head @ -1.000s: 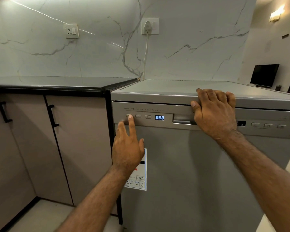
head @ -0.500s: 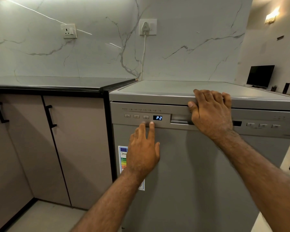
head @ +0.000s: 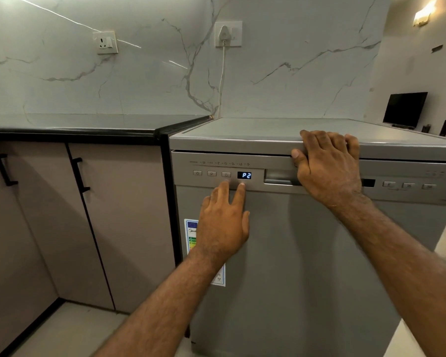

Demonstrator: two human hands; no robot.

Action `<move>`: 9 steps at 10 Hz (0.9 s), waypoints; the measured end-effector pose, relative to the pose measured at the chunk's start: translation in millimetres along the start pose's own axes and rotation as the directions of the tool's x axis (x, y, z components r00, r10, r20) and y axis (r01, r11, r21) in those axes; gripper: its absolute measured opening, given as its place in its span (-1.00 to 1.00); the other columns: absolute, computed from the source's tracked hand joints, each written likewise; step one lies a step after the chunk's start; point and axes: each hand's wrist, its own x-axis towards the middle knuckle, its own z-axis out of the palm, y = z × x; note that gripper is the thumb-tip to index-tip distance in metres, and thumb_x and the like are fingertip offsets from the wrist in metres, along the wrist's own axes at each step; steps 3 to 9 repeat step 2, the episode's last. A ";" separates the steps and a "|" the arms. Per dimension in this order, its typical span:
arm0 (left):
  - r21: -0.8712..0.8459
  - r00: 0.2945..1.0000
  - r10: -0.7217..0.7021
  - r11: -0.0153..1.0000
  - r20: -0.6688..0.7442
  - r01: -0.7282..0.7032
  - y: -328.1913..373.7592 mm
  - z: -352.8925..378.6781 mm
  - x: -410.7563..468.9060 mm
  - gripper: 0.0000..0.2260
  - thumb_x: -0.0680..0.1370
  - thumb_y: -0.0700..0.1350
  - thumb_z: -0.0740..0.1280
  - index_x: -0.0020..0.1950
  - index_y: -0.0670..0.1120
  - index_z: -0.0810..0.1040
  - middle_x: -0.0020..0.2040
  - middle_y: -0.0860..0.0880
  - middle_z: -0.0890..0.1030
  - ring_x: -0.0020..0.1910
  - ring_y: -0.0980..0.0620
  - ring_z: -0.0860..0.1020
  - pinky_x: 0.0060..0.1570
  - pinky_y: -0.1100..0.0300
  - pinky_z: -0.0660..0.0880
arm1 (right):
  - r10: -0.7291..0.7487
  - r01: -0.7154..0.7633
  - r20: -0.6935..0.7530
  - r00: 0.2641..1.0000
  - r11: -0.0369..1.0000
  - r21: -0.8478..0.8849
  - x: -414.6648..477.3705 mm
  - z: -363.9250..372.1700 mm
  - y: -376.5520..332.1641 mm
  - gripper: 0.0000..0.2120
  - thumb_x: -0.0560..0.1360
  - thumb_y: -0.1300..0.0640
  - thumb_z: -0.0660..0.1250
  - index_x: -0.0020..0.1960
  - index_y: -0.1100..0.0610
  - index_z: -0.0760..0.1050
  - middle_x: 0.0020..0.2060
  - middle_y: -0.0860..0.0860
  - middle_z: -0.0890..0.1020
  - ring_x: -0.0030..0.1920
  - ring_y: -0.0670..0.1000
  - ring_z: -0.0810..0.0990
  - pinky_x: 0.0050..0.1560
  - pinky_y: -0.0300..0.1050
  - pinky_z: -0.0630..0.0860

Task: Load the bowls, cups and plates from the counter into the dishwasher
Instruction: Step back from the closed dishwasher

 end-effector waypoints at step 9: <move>0.011 0.989 0.045 0.999 -0.140 -0.043 12.8 -27.7 27.3 -0.44 0.58 0.08 0.34 0.55 -0.06 0.38 0.45 -0.18 0.39 0.40 -0.17 0.42 0.36 -0.15 0.44 | 0.107 -0.105 -0.040 0.993 0.993 0.046 -1.9 -14.7 -14.1 -0.44 0.63 -0.30 0.00 0.38 0.04 0.46 0.22 0.02 0.60 0.28 0.15 0.48 0.39 0.20 0.22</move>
